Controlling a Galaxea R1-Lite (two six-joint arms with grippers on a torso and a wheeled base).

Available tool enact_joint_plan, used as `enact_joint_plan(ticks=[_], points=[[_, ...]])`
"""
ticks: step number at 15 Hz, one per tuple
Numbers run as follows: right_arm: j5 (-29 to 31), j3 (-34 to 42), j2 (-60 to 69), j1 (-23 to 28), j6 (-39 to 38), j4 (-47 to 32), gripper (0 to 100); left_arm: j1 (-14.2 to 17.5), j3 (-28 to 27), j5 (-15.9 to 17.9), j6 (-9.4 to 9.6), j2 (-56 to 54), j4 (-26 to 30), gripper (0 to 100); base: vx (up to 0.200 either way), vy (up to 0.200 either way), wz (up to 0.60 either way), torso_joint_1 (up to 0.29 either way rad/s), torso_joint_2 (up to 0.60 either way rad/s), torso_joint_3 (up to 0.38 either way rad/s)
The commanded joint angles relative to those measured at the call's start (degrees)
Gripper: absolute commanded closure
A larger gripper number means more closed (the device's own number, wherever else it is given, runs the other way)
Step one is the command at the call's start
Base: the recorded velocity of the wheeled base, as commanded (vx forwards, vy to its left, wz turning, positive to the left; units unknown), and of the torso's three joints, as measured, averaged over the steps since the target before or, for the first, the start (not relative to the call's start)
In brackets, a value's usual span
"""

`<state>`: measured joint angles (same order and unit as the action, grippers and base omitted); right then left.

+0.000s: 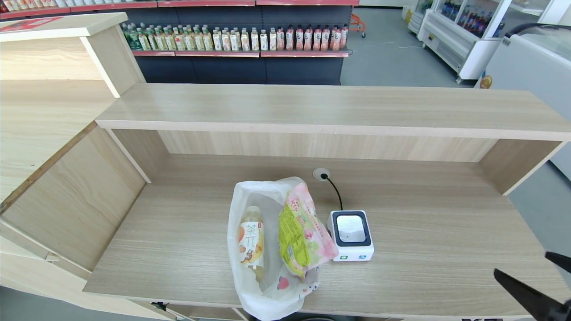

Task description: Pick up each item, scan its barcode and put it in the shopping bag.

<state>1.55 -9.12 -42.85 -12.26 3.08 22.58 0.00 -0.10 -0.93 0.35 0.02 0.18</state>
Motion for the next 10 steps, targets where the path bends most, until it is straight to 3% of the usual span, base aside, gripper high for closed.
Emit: enact_joint_plan(ticks=[1, 3, 5, 10], points=[[1.6, 9.1, 25.8, 7.0, 1.4, -9.0, 0, 0.0, 0.0, 0.0, 0.00, 0.0, 0.0, 0, 0.000, 0.000, 0.00, 0.000, 0.00, 0.000], [1.4, 9.1, 37.8, 10.0, 0.9, -21.6, 0, 0.0, 0.0, 0.0, 0.00, 0.0, 0.0, 0, 0.000, 0.000, 0.00, 0.000, 0.00, 0.000], [-1.5, 9.0, 42.1, 12.6, 1.1, -22.9, 0, 0.0, 0.0, 0.0, 0.00, 0.0, 0.0, 0, 0.000, 0.000, 0.00, 0.000, 0.00, 0.000], [-1.7, 9.0, 42.8, 12.4, 2.0, -23.0, 0, 0.0, 0.0, 0.0, 0.00, 0.0, 0.0, 0, 0.000, 0.000, 0.00, 0.000, 0.00, 0.000]])
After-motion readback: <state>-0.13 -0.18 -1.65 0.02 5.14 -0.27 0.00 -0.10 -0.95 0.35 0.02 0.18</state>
